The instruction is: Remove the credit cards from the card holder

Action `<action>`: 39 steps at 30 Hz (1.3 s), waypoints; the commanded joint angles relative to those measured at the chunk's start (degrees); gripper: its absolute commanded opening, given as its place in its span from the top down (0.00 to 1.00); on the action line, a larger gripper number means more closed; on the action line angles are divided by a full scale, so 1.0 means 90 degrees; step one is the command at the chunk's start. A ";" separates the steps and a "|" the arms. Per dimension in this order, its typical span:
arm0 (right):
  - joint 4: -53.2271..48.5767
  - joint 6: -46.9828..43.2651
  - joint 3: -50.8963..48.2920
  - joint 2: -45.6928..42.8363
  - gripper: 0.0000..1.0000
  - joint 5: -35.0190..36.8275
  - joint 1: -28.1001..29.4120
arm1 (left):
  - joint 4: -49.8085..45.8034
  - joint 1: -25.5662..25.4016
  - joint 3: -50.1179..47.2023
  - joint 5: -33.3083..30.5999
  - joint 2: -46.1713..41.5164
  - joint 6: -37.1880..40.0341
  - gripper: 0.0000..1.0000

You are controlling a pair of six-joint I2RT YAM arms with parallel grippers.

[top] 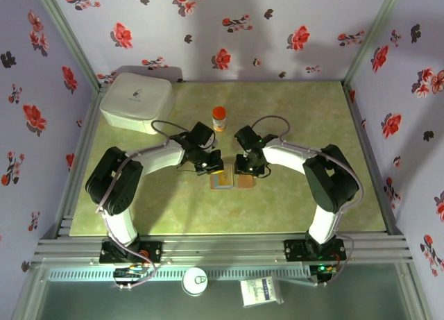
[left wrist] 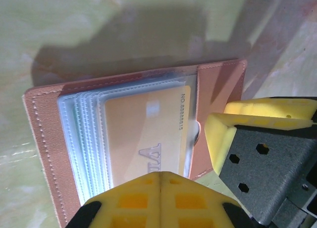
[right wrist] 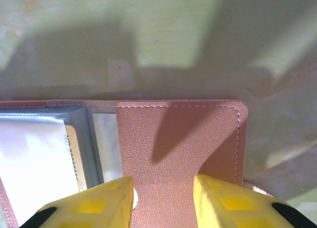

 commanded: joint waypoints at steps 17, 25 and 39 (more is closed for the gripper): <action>0.1252 0.0431 -0.0482 -0.0482 0.68 -0.1267 0.0073 | -0.0522 -0.0142 0.0080 -0.0523 0.0299 0.0260 1.00; 0.1479 0.0451 -0.0495 -0.0217 0.73 -0.1504 0.0072 | -0.0531 -0.0147 0.0080 -0.0544 0.0364 0.0269 1.00; 0.1605 0.0460 -0.0561 0.0033 0.78 -0.1616 0.0074 | -0.0531 -0.0143 0.0059 -0.0552 0.0363 0.0258 1.00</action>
